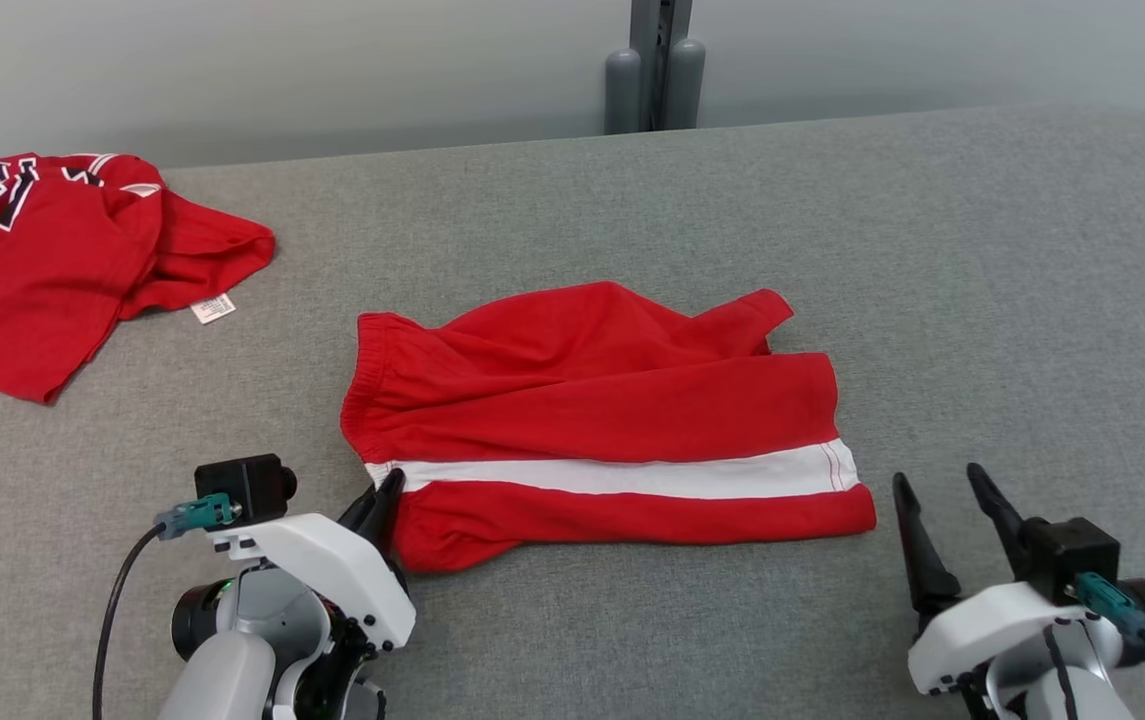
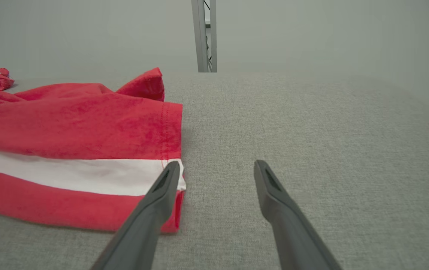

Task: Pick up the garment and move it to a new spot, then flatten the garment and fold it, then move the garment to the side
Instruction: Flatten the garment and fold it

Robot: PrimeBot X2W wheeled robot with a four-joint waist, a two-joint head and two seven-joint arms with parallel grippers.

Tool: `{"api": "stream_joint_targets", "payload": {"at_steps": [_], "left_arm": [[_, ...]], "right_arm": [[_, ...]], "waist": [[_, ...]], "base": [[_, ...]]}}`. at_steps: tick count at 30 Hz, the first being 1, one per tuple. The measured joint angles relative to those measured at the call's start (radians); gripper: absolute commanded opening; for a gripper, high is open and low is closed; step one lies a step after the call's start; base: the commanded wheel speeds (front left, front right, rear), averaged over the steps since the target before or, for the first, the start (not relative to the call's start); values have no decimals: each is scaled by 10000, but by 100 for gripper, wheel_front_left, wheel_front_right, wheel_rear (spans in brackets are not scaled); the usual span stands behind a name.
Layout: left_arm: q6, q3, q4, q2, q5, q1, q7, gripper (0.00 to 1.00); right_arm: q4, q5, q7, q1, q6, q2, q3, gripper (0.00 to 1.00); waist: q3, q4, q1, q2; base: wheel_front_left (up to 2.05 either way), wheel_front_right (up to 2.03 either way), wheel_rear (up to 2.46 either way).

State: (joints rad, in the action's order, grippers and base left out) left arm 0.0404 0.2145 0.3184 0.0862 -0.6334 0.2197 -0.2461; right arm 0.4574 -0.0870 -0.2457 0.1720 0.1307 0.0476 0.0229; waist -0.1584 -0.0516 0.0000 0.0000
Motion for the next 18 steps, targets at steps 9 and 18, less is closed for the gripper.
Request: {"api": "stream_joint_targets", "payload": {"at_steps": [9,18], "left_arm": [[134,117,-207,21,52,-112,17,0],[134,226,-31,-27,29,-29,132,0]], "right_arm": [[1647,-40,489,1382,0,50,1081,100],[2732,-1024,903,2166,0,347,2347,100]], "waist": [[-242,161,0,0],[-313,263,0,0]], "base": [[0,0,0],[0,0,0]]}}
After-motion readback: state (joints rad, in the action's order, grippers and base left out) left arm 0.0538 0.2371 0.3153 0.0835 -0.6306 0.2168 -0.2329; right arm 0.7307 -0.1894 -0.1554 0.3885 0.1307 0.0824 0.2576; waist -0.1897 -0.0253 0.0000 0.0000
